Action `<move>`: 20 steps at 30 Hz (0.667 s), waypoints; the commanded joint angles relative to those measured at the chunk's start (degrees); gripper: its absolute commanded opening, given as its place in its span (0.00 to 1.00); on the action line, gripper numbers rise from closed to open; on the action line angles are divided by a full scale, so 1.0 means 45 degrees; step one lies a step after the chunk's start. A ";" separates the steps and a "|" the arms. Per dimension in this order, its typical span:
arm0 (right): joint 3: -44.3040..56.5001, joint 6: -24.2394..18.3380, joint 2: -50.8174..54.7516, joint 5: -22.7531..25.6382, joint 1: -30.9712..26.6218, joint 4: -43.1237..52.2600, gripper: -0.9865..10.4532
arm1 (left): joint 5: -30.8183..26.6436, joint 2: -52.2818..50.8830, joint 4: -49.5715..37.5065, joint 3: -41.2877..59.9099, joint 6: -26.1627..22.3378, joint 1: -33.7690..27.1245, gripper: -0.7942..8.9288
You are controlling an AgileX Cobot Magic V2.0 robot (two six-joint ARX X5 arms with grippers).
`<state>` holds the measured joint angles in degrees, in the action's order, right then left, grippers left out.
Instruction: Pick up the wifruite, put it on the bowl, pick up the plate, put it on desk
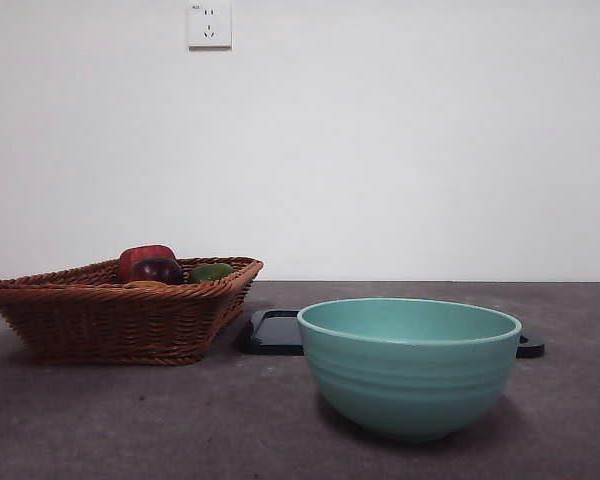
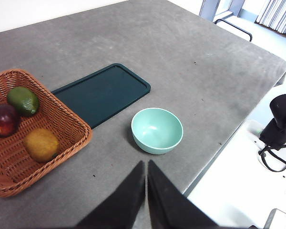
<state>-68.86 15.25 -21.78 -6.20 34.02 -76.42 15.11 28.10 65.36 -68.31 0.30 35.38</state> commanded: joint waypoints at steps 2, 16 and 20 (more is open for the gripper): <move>-0.0204 -0.0126 -0.0024 0.0053 0.0078 -0.0447 0.10 | 0.0039 0.0058 -0.0151 -0.0117 -0.0165 0.0083 0.09; -0.0204 -0.0126 -0.0024 0.0044 0.0078 -0.0447 0.10 | 0.0044 0.0073 -0.0151 -0.0087 -0.0165 -0.0029 0.09; -0.0204 -0.0126 -0.0024 0.0049 0.0078 -0.0447 0.10 | 0.0044 0.0073 -0.0160 0.0000 -0.0160 -0.0646 0.09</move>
<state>-68.86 15.25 -21.78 -6.02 34.02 -76.42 15.16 28.10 65.30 -68.07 0.30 32.62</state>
